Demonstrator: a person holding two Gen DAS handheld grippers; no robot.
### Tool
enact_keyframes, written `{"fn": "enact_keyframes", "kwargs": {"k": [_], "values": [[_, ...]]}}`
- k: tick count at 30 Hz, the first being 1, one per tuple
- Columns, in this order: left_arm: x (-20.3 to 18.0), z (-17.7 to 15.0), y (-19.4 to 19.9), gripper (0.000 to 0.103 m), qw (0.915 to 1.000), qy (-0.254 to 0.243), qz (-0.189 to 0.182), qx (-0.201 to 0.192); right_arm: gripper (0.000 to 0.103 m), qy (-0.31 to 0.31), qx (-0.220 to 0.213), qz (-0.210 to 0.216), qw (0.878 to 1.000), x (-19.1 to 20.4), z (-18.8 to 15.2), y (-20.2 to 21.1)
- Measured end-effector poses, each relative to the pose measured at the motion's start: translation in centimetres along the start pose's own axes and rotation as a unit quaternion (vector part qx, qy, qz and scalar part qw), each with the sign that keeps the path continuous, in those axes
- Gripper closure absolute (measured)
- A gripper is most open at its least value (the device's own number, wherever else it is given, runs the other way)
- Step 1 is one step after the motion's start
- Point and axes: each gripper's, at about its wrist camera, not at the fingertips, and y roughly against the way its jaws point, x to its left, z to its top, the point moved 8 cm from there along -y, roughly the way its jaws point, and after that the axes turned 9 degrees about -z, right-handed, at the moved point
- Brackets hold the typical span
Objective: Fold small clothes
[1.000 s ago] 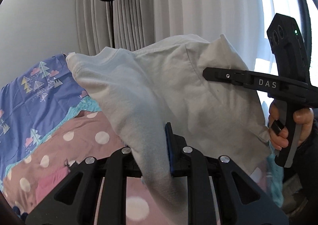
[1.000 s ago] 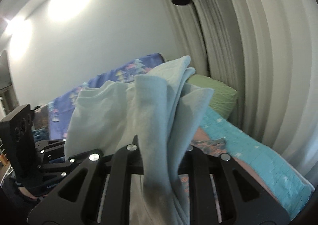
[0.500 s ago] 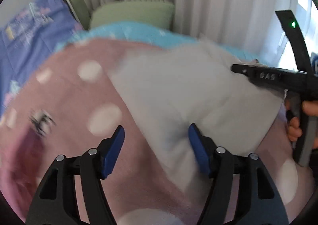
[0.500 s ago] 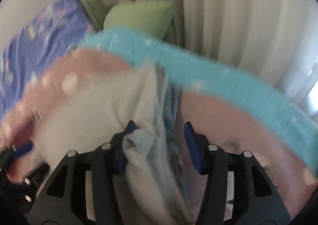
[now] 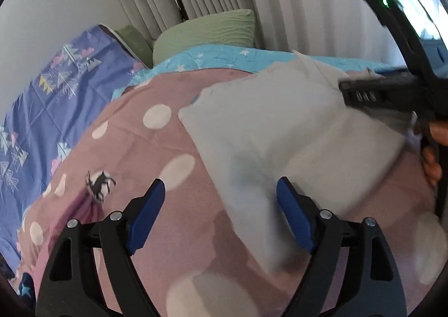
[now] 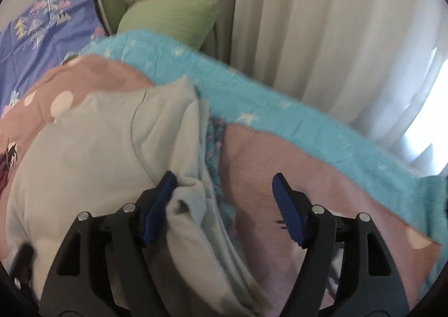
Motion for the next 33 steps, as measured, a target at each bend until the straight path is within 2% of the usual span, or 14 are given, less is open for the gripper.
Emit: {"fn": "enact_keyframes", "kwargs": {"k": [2, 5, 8, 9, 11, 14, 18, 23, 27, 29, 31, 33], "values": [[-0.1, 0.0, 3.3, 0.021, 0.9995, 0.010, -0.015, -0.025, 0.032, -0.017, -0.040, 0.005, 0.999, -1.4, 0.4, 3.3], [-0.3, -0.3, 9.6, 0.018, 0.9948, 0.055, -0.043, -0.075, 0.029, -0.017, -0.091, 0.048, 0.995, -3.3, -0.7, 10.3], [-1.0, -0.9, 15.0, 0.010, 0.9838, 0.108, -0.082, -0.117, 0.018, -0.017, -0.137, 0.092, 0.986, -6.1, -3.8, 18.2], [-1.6, -1.3, 16.7, 0.003, 0.9796, 0.120, -0.097, -0.129, 0.013, -0.016, -0.147, 0.099, 0.984, -6.8, -4.6, 19.9], [-3.0, -2.2, 19.2, 0.001, 0.9745, 0.129, -0.112, -0.145, 0.006, -0.010, -0.172, 0.104, 0.979, -8.5, -6.8, 23.8], [-4.7, -3.5, 22.1, 0.001, 0.9762, 0.127, -0.088, -0.152, 0.003, 0.007, -0.191, 0.100, 0.976, -9.8, -9.3, 27.6], [-6.5, -4.7, 25.7, 0.001, 0.9789, 0.110, -0.049, -0.165, 0.002, -0.014, -0.185, 0.103, 0.977, -10.9, -11.3, 30.3], [-8.7, -6.8, 30.3, 0.001, 0.9783, 0.079, -0.040, -0.187, 0.002, -0.001, -0.189, 0.083, 0.978, -11.5, -14.2, 34.4], [-9.6, -8.7, 32.9, 0.001, 0.9819, 0.060, 0.015, -0.179, 0.002, 0.007, -0.204, 0.084, 0.975, -12.2, -16.6, 37.9], [-9.6, -10.1, 34.8, 0.001, 0.9786, 0.068, 0.057, -0.185, 0.002, 0.003, -0.205, 0.091, 0.975, -12.5, -17.5, 39.2], [-9.7, -11.2, 35.9, 0.001, 0.9766, 0.080, 0.083, -0.182, 0.002, -0.001, -0.202, 0.098, 0.974, -12.7, -18.2, 40.1], [-10.3, -12.2, 36.8, 0.001, 0.9783, 0.089, 0.057, -0.178, 0.002, -0.010, -0.199, 0.096, 0.975, -13.0, -19.1, 41.1]]}}
